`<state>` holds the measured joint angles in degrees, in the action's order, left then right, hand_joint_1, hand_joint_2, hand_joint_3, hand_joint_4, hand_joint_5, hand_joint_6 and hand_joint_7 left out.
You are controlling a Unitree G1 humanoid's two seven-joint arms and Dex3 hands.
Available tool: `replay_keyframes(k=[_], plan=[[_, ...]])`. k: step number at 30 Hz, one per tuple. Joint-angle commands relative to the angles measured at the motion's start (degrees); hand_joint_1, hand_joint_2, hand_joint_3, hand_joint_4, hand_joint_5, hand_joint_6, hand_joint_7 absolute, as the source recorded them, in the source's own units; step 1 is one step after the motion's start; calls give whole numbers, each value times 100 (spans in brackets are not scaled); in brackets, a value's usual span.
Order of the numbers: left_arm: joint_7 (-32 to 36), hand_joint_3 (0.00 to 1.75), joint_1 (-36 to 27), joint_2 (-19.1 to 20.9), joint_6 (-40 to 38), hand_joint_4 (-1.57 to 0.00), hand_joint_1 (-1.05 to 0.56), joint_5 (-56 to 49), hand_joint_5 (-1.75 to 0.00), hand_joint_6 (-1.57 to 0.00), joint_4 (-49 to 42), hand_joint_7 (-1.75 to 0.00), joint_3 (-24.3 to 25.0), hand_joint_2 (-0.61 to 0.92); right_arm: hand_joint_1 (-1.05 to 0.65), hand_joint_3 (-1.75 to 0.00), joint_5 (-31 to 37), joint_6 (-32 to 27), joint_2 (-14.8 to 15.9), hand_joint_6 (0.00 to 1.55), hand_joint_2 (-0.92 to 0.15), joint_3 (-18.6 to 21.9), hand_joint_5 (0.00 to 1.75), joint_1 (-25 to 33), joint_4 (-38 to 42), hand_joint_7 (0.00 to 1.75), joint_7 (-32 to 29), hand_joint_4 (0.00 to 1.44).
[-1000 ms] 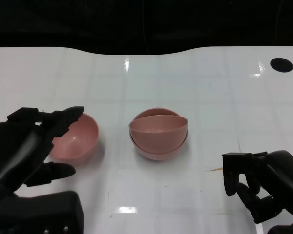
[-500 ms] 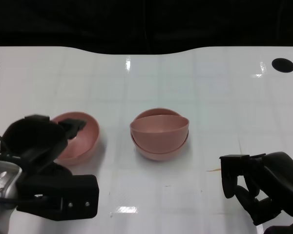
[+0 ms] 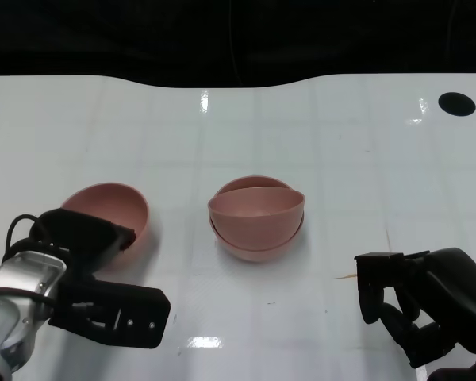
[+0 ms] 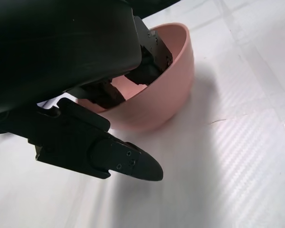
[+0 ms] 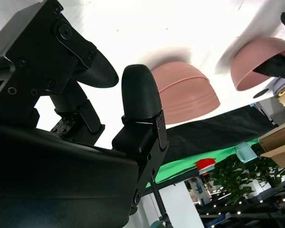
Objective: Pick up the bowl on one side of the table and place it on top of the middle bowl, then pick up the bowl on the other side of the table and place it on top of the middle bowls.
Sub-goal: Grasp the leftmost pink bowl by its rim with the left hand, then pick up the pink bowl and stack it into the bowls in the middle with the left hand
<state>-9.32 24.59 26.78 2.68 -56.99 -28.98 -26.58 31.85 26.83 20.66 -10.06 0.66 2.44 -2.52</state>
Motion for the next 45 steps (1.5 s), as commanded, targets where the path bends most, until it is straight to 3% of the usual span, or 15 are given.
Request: replay_keyframes(k=[1,2,3,5,6,8,11,17,28,39,45], plan=[[844,13,234,7,427,-83,-33,261,-85,-93,-567,-20,50,92,-9,-156,-77,28,51,79,-19,14,175,29,-35,166,17,99],[1063,12,270,-2,546,-82,-30,331,-108,-103,-707,-24,56,92,-9,-156,-85,31,54,79,-19,16,175,31,-36,166,23,99],[1425,11,303,1,755,-82,-28,414,-120,-108,-848,-26,88,92,-9,-156,-90,38,57,79,-19,18,175,32,-38,166,25,99],[1920,31,360,23,1035,-97,-23,518,-163,-83,-1038,-134,102,90,-8,-156,-91,46,57,79,-19,17,175,32,-38,166,21,99],[2088,36,359,49,1117,-99,-22,578,-169,-77,-1022,-153,139,90,-8,-156,-80,42,53,79,-19,12,175,36,-42,166,16,99],[2241,75,339,89,1172,-96,-21,685,-173,-71,-919,-170,203,75,-8,-156,-72,39,43,79,-19,6,175,38,-37,166,8,98],[2317,89,342,107,1204,-95,-21,736,-175,-69,-910,-174,202,68,-8,-156,-71,40,40,79,-18,4,175,37,-34,165,6,98],[2364,89,285,205,1195,-91,-24,995,-175,-62,-190,-175,507,60,-8,-156,-40,26,40,79,-19,-10,175,14,9,165,1,98],[1185,95,554,75,1218,-91,-26,1565,-175,-68,1136,-175,710,54,-8,-155,-12,-52,29,80,-19,-29,175,54,-63,165,22,98],[610,107,1040,-298,1553,-94,-22,1988,-175,-72,958,-175,597,47,-8,-155,-7,-71,-1,80,-19,-73,175,57,-77,165,12,98],[-14,116,1634,-624,2136,-94,-22,2403,-175,-73,289,-175,379,41,-9,-154,32,-148,8,79,-20,-123,175,76,-155,164,30,98]])
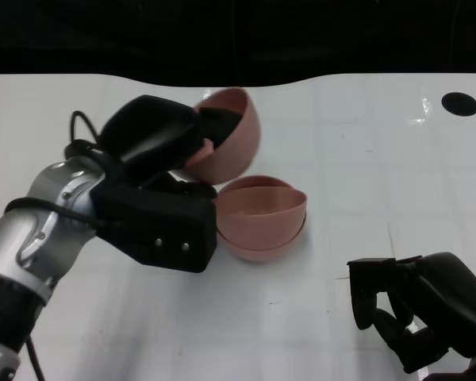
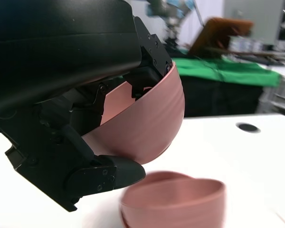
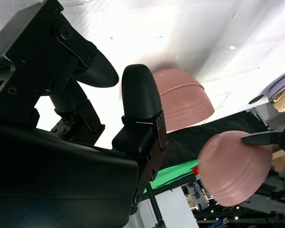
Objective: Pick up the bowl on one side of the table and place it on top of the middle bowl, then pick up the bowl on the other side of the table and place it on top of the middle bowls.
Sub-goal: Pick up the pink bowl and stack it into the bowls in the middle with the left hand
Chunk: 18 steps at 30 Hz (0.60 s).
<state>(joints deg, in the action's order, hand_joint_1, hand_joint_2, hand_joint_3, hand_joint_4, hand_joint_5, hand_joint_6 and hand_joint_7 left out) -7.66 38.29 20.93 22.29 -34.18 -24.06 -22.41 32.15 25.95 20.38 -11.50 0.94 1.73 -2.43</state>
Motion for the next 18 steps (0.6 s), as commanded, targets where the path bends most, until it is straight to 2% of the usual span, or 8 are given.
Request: replay_keyframes(k=[1,5,8,13,18], plan=[[-202,118,296,-52,222,-94,-22,135,-175,-73,-259,-175,-39,40,-9,-154,1,-67,37,79,-20,18,175,49,-91,164,22,97],[-635,119,573,-214,336,-93,-24,244,-175,-74,-539,-173,-167,37,-9,-153,-1,-105,48,79,-21,5,175,67,-147,164,40,97],[-986,118,663,-285,289,-89,-25,323,-175,-77,-597,-164,-209,40,-9,-153,3,-27,61,79,-21,-6,175,60,-116,164,-12,97],[-1183,115,758,-309,254,-89,-21,244,-175,-81,-646,-155,-284,40,-8,-152,3,-13,26,80,-21,-29,175,48,-112,164,-27,98],[-1322,112,846,-344,233,-89,-21,239,-175,-77,-738,-166,-326,42,-9,-153,41,-86,14,79,-21,-36,175,52,-167,164,-5,98]])
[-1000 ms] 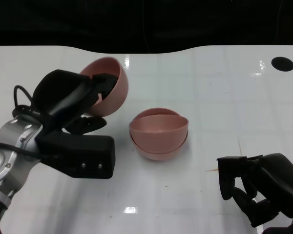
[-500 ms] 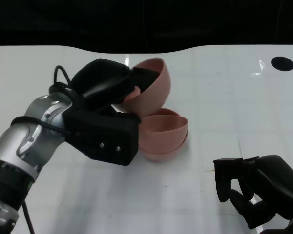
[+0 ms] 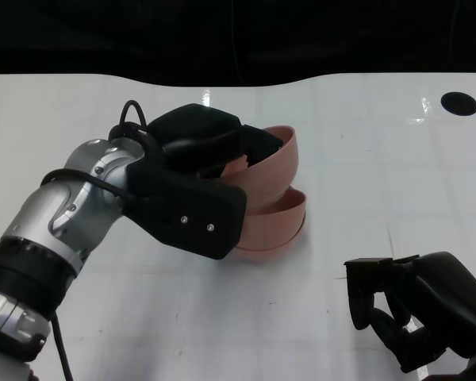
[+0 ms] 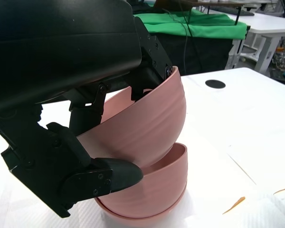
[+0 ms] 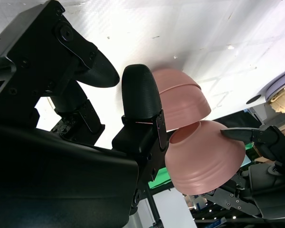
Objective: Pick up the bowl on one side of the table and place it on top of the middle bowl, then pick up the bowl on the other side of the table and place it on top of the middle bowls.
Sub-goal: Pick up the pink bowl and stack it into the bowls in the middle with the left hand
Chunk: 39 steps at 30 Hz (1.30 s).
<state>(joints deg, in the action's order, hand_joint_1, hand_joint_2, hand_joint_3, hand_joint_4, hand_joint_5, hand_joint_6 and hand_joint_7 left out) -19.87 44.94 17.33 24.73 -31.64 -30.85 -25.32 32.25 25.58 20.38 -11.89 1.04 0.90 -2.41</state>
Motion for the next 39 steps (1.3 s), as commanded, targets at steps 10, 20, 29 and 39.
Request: replay_keyframes(k=[10,20,29,39], plan=[[-223,31,234,111,-153,-62,-35,-300,-93,-66,-70,-40,-266,81,-11,-152,31,-36,24,79,-22,-4,175,28,-59,163,6,98],[-520,24,169,202,-362,-27,-84,-668,-29,-36,-40,0,-511,92,-11,-153,29,-51,34,79,-22,14,175,34,-63,162,11,97],[-599,29,-126,389,-669,-6,-91,-622,-17,-18,491,0,-335,92,-11,-153,-28,-19,36,79,-21,33,175,12,8,161,3,97],[23,29,-1122,870,-202,-7,-85,62,-23,-18,1642,-1,638,92,-8,-154,-33,-23,23,80,-20,27,175,5,7,162,-4,97]])
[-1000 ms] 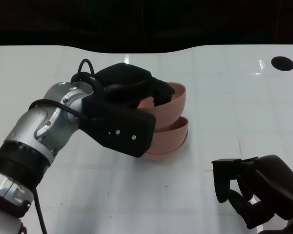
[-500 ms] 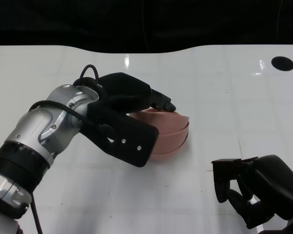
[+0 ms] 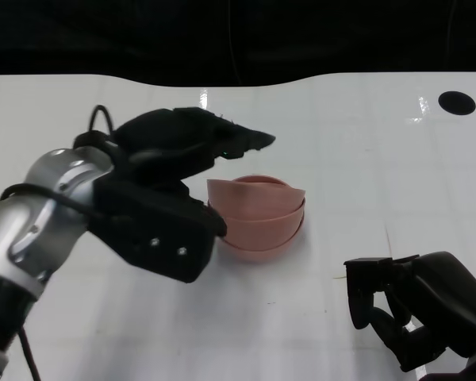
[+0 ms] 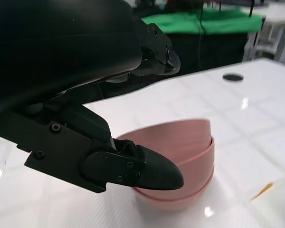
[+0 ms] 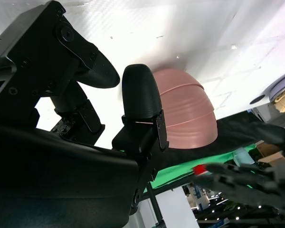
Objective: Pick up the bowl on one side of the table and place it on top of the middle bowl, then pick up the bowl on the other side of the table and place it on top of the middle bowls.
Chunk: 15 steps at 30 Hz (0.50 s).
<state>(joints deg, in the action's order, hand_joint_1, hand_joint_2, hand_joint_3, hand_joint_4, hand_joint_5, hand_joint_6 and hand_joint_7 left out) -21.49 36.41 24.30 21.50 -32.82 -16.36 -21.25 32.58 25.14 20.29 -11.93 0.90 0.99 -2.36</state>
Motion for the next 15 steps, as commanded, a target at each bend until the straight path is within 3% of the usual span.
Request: replay_keyframes(k=[1,5,10,11,13,15], plan=[[214,29,-319,186,153,-7,-84,208,-23,-18,231,0,273,92,-8,-154,-64,22,32,80,-20,30,175,17,1,162,-11,97],[661,28,-961,237,474,-5,-77,584,-26,-16,567,0,776,92,-10,-155,-46,15,25,80,-20,26,175,-2,32,163,-26,98],[836,28,-1250,211,628,-5,-73,735,-29,-17,650,0,981,92,-10,-155,-51,24,25,80,-20,28,175,-3,45,163,-30,98],[1042,27,-1539,183,818,-3,-71,905,-38,-18,647,-1,1163,92,-9,-155,-53,38,26,80,-19,28,175,-4,65,163,-40,98],[1392,28,-2023,112,1166,-19,-63,1183,-92,-38,601,-14,1459,92,-9,-155,-54,69,25,80,-19,31,175,-5,96,163,-67,98],[1402,27,-2334,24,1173,-23,-61,1499,-108,-43,683,-19,1589,92,-8,-155,-60,62,31,80,-19,41,175,4,82,163,-54,98]])
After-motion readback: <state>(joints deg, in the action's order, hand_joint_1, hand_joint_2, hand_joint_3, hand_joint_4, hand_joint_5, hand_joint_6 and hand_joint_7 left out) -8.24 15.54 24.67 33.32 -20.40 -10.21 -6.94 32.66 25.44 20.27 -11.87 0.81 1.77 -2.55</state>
